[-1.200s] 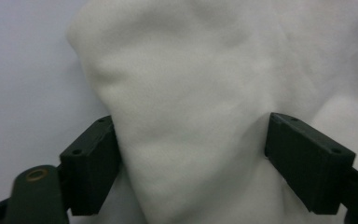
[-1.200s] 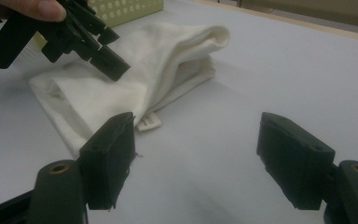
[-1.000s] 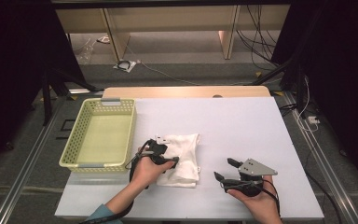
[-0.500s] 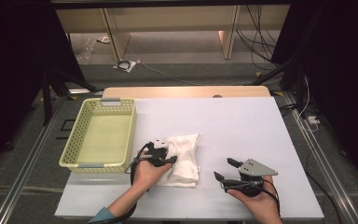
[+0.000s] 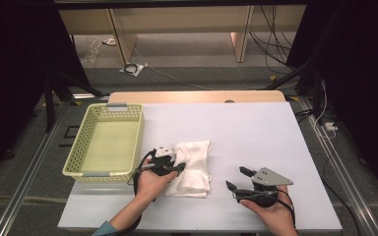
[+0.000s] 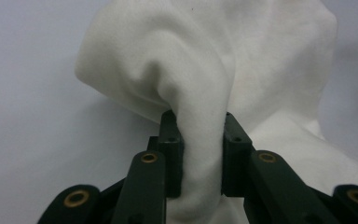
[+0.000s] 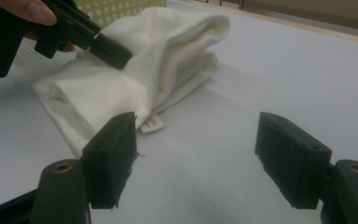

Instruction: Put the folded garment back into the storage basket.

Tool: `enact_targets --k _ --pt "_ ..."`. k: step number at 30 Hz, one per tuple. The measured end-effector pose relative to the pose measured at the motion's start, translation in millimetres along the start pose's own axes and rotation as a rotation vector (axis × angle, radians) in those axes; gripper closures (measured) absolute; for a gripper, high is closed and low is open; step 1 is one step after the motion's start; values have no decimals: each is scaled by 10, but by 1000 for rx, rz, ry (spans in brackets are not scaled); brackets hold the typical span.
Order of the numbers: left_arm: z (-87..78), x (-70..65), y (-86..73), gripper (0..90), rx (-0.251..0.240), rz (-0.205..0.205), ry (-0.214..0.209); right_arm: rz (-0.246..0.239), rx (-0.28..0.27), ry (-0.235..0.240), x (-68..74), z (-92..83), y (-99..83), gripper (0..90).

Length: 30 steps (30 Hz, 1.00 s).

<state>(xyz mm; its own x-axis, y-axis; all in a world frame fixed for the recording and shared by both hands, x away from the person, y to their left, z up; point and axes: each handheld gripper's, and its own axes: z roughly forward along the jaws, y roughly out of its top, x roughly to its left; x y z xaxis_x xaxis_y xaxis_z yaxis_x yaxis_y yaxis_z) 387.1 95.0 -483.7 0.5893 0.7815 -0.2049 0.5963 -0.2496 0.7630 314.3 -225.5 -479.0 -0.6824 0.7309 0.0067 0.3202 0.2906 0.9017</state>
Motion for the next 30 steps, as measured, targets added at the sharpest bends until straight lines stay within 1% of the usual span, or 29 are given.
enact_targets --k 2,4,5,6,10,14,16,20,23,25,30 --pt "-47 -9 6 742 -14 24 -3 -2 0 0 2 0 1 301" --pt "-89 -19 8 742 -36 41 9 0 -2 -1 4 0 2 301" --pt "-112 -17 8 742 -52 65 16 -1 -3 -2 3 0 3 301" --pt "-125 -15 7 742 -59 78 20 0 -4 -5 5 -4 4 300" --pt "-184 -27 -2 742 -95 107 21 -4 -25 -9 1 -8 7 298" --pt "-229 -65 4 741 -118 149 30 0 -35 -18 -10 -15 2 296" --pt "-245 -81 5 741 -128 157 39 0 -38 -17 -11 -16 -1 295" --pt "-277 -89 8 742 -130 179 52 -5 -43 -17 -7 -21 -2 294" --pt "-295 -87 13 741 -138 180 54 -2 -51 -22 -7 -25 -1 293" --pt "-324 -85 23 742 -154 179 58 -2 -60 -26 -12 -31 -1 292" --pt "-356 -82 30 741 -161 182 54 1 -77 -33 -19 -42 0 290"
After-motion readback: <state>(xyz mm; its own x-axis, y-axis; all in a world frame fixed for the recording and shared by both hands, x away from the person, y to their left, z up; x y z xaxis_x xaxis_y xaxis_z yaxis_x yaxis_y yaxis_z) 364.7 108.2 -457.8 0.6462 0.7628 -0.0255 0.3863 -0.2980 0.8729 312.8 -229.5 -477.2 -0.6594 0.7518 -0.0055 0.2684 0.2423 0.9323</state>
